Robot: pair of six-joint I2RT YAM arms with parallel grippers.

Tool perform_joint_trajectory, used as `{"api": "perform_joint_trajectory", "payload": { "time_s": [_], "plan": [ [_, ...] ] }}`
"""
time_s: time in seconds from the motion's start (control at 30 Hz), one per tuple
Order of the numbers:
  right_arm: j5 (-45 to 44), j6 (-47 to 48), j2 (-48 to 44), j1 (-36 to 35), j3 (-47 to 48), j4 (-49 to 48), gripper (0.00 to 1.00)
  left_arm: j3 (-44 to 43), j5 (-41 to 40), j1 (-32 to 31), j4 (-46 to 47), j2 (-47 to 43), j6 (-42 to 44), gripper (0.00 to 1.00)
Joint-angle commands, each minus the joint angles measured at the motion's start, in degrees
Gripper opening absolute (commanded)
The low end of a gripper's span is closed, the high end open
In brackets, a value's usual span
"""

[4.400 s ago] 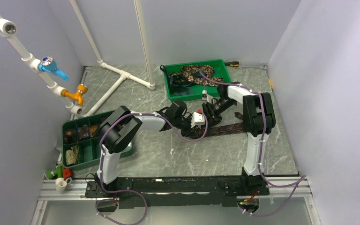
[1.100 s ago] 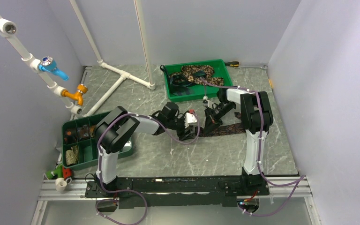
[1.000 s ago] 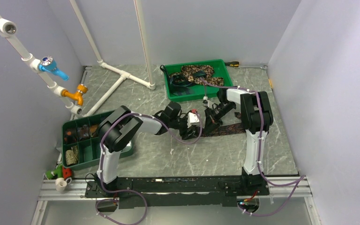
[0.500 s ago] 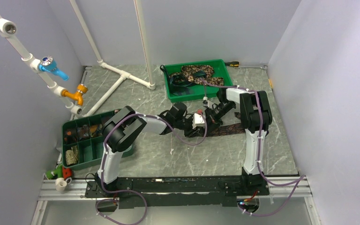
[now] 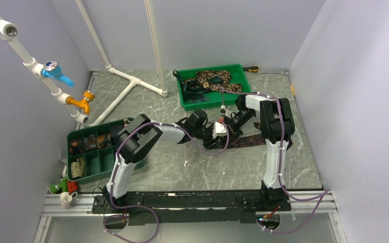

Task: Roll the ties
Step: Roll the tie at the center of the board.

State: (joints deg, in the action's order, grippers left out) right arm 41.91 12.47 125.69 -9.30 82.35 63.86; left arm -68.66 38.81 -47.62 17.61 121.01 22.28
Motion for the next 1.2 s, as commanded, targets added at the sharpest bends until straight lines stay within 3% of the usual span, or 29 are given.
{"api": "perform_joint_trajectory", "payload": {
  "time_s": [0.0,0.07,0.2,0.4,0.53,0.67,0.87,1.17],
  "plan": [
    [-6.71,2.83,2.63,-2.43,-0.79,-9.13,0.00,1.56,-0.54,-2.05,-0.87,3.81,3.14,0.46],
    [-6.52,2.97,2.50,-2.87,-0.66,-9.16,0.00,1.15,-1.23,-1.83,-2.59,3.72,4.08,0.39],
    [-4.68,2.39,1.73,-4.63,-0.14,-10.58,0.00,5.20,-2.45,-0.16,-4.85,-1.03,3.56,0.35],
    [2.41,-3.47,0.69,-7.93,1.38,-15.25,0.00,12.07,-7.53,3.69,-16.80,-8.21,6.71,0.10],
    [5.22,-5.66,0.52,-7.72,3.08,-14.93,0.15,10.84,-11.33,3.72,-25.10,-7.26,9.44,0.01],
    [8.44,-4.04,-2.27,-5.04,2.91,-10.94,0.35,7.58,-13.43,3.73,-29.74,-4.49,9.19,0.00],
    [13.62,-0.77,-6.05,-2.29,2.13,-5.37,0.51,4.94,-14.54,3.34,-32.40,-2.65,9.36,0.00],
    [17.17,-2.79,-4.35,-4.73,3.11,-6.07,0.55,4.15,-14.37,3.17,-33.11,-2.25,10.09,0.00]
  ]
}}
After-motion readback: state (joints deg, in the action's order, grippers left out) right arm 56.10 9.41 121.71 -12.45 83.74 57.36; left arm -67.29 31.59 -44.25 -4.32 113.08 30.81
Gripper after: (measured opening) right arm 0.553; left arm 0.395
